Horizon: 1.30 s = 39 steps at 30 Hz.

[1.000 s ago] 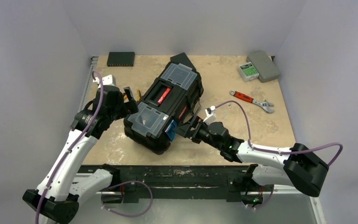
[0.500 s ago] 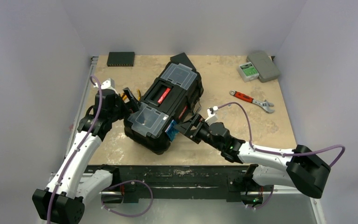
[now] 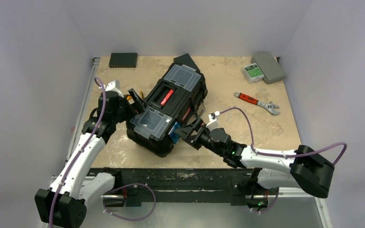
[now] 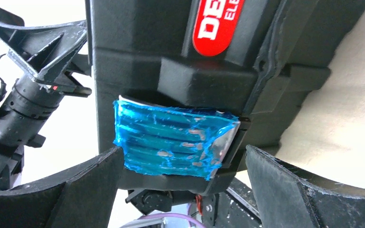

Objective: Pack the tool kit
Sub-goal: Close the toolbox at the center of the board.

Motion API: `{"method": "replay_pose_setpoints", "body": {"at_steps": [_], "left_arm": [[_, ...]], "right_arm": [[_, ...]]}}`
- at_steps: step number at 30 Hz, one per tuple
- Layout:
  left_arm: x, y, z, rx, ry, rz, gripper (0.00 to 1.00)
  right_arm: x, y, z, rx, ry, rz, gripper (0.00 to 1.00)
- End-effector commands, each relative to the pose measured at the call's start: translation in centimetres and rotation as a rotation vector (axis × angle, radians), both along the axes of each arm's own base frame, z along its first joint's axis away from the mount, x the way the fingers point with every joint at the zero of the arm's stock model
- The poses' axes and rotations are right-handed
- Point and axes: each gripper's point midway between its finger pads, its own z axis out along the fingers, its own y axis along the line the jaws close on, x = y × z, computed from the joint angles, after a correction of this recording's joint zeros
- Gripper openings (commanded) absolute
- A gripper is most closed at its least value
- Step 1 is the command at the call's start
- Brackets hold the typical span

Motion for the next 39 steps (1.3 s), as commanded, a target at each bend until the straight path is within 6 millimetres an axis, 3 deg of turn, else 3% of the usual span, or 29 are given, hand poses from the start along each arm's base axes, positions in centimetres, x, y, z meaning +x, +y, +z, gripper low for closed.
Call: {"method": "replay_pose_setpoints", "body": {"at_steps": [1, 10, 14, 24, 39], "left_arm": [[-0.6, -0.1, -1.8, 0.012, 0.042, -0.022, 1.0], [-1.0, -0.4, -1.9, 0.007, 0.038, -0.047, 1.0], [-1.1, -0.8, -2.4, -0.003, 0.045, -0.067, 1.0], [-1.1, -0.9, -2.8, -0.001, 0.051, -0.079, 1.0], [-1.3, -0.9, -2.8, 0.001, 0.051, -0.082, 0.99]], "right_arm": [[0.6, 1.1, 2.7, 0.114, -0.025, -0.055, 0.99], [0.7, 2.4, 1.8, 0.152, 0.01, -0.062, 0.99], [1.1, 1.7, 2.0, 0.218, 0.016, -0.11, 0.99], [1.0, 1.3, 0.4, 0.095, 0.038, -0.121, 0.99], [0.9, 1.6, -0.8, 0.077, 0.054, -0.113, 0.99]]}}
